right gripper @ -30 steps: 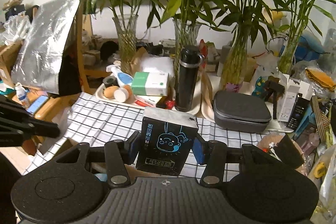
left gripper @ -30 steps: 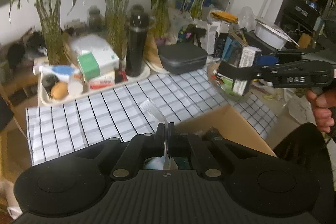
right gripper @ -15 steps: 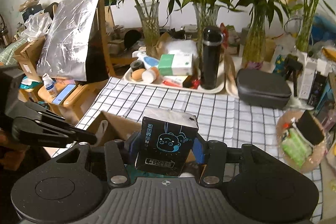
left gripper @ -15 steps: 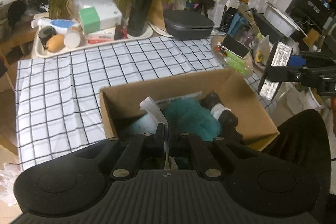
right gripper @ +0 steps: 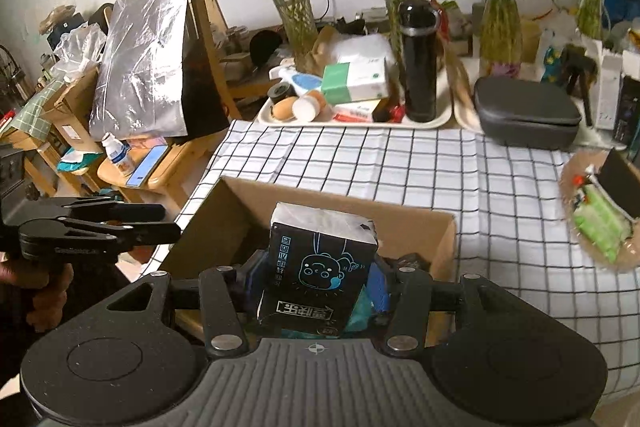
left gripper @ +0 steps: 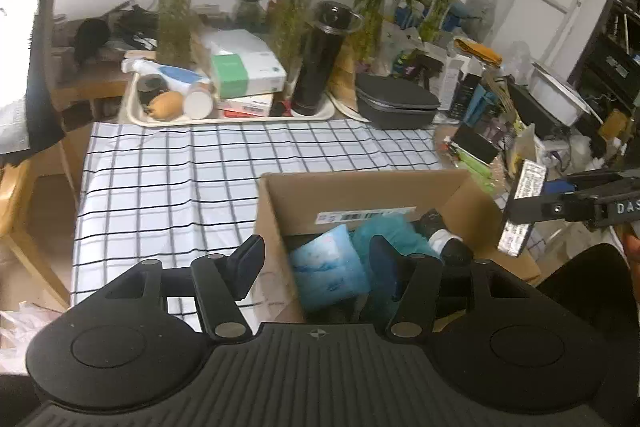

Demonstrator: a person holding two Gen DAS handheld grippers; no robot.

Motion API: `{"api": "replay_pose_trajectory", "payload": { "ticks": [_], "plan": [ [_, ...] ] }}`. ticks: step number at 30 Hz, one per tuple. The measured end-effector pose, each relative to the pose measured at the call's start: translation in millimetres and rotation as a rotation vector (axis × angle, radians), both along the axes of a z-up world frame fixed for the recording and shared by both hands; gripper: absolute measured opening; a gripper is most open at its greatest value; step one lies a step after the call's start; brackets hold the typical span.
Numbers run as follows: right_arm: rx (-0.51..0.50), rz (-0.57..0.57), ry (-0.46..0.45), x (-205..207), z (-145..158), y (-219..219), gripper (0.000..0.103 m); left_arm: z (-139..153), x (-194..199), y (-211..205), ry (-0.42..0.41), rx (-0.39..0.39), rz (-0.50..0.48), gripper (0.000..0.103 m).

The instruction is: Organize soft objects

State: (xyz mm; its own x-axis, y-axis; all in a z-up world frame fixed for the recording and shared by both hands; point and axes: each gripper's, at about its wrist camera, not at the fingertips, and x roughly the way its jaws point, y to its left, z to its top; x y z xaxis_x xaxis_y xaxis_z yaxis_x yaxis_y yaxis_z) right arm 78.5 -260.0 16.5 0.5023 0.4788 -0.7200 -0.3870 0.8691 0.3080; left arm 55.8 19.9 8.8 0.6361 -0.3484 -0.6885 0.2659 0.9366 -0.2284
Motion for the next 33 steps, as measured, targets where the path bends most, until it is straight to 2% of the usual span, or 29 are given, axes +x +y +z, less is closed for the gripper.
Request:
{"api": "replay_pose_trajectory", "payload": {
  "ticks": [6,14,19,20,22,24,27,33],
  "plan": [
    [0.035,0.023,0.056,7,-7,24,0.054,-2,-12,9,0.003,0.015,0.018,0.057],
    [0.041,0.066,0.065,12,-7,65,0.054,-4,-23,20,-0.007,-0.003,0.032,0.057],
    [0.035,0.104,0.085,16,-11,87,0.056,-3,-28,26,-0.028,-0.020,0.078,0.057],
    [0.023,0.118,0.098,17,-14,92,0.059,-3,-28,26,-0.028,-0.021,0.079,0.057],
    [0.012,0.132,0.112,18,-18,97,0.083,-4,-27,26,-0.026,-0.013,0.088,0.057],
    [-0.019,0.158,0.121,16,-26,106,0.090,-5,-28,26,-0.022,-0.007,0.091,0.057],
    [-0.038,0.154,0.114,14,-30,105,0.097,-5,-28,25,-0.020,0.007,0.091,0.057],
    [-0.054,0.101,0.096,15,-31,90,0.103,-6,-28,23,-0.018,0.022,0.084,0.057]
  ]
}}
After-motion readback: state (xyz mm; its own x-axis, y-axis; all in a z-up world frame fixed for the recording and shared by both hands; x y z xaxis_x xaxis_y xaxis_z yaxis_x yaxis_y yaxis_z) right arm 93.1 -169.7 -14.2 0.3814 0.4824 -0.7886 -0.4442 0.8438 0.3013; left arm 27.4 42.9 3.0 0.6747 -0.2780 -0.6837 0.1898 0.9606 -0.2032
